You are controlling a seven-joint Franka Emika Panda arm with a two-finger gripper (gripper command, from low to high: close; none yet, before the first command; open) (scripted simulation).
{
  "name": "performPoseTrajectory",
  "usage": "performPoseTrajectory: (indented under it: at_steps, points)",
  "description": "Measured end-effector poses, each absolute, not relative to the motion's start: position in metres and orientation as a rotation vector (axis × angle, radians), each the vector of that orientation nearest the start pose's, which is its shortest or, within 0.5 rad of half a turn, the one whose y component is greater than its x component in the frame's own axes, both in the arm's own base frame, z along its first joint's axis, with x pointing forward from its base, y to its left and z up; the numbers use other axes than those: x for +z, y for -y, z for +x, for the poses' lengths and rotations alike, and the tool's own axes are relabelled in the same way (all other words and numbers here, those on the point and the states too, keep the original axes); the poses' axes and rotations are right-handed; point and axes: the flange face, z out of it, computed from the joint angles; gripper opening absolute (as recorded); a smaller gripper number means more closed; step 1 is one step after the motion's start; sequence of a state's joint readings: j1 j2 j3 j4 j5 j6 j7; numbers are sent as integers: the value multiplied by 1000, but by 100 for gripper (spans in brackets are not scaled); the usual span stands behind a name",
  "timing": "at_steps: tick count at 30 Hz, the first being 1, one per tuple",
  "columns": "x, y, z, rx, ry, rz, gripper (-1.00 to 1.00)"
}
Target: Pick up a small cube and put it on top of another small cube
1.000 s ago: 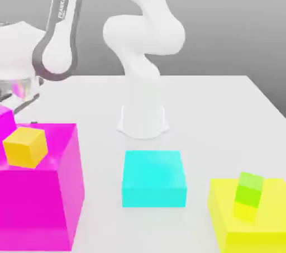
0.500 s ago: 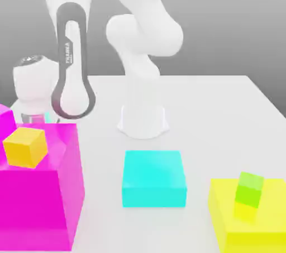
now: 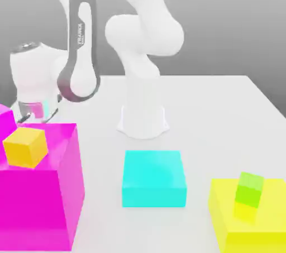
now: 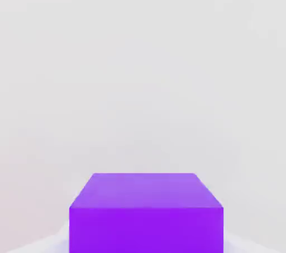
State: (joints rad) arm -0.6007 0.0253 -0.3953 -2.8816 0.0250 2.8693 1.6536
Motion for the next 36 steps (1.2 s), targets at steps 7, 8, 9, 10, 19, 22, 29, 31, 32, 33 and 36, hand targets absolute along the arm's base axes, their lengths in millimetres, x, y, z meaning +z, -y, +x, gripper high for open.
performPoseTrajectory:
  at_steps: [7, 8, 9, 10, 19, 22, 29, 31, 32, 33, 36]
  points:
    - [198, 348, 140, 282, -3154, -512, -100]
    - [203, 356, 137, 309, -3158, -497, -100]
    - [211, 364, 142, 323, -3155, -523, -100]
    - [221, 369, 155, 328, -3146, -578, -100]
    - [348, 372, 298, 301, -2976, -1172, -100]
    - [394, 345, 348, 260, -2877, -1392, -100]
    - [432, 215, 456, 12, -2517, -1878, -100]
    - [403, 210, 458, 4, -2503, -1892, 100]
    - [403, 210, 458, 4, -2503, -1892, 100]
    - [403, 210, 458, 4, -2503, -1892, 100]
    - [403, 210, 458, 4, -2503, -1892, 100]
